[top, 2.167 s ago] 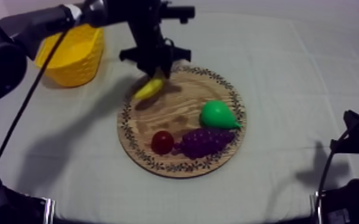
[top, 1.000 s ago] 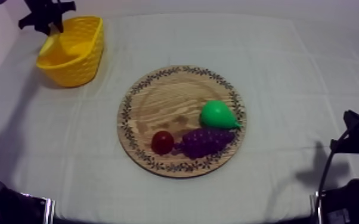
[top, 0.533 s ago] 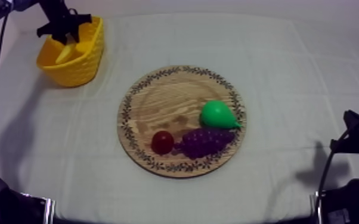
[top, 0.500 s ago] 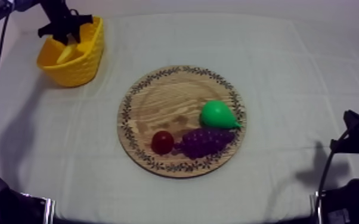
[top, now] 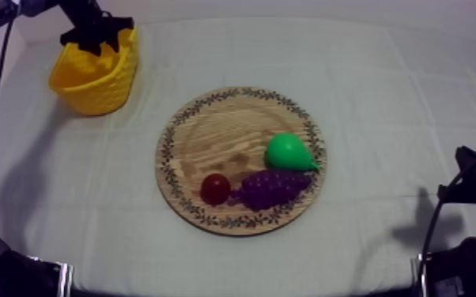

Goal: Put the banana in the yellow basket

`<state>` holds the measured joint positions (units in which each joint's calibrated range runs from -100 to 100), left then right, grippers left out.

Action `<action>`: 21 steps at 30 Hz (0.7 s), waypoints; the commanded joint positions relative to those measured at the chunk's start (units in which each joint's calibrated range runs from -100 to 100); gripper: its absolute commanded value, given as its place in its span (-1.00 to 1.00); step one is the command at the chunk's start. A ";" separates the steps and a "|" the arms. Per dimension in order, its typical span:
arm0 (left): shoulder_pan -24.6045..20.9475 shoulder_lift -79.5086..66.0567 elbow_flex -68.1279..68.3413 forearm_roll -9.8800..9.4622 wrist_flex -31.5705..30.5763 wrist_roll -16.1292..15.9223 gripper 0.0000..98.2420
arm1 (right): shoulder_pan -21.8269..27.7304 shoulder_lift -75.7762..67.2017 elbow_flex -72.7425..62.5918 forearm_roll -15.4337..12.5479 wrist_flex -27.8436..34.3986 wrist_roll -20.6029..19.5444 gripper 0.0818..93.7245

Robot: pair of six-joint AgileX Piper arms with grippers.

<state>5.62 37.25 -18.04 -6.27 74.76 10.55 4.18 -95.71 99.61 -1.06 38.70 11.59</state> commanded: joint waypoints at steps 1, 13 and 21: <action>0.06 -0.43 0.40 0.24 -0.54 -0.34 -0.04 | 0.03 -0.05 0.05 0.01 0.01 0.01 -0.99; -0.34 -10.28 13.00 3.19 -8.87 -5.64 -0.91 | 0.03 -0.05 0.05 0.01 0.01 0.01 -0.99; -0.01 -30.89 38.48 3.74 -22.04 -6.81 -0.99 | 0.03 -0.05 0.05 0.01 0.01 0.01 -0.99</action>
<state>5.53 14.78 8.98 -2.60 56.55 3.81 4.18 -95.71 99.61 -1.06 38.70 11.59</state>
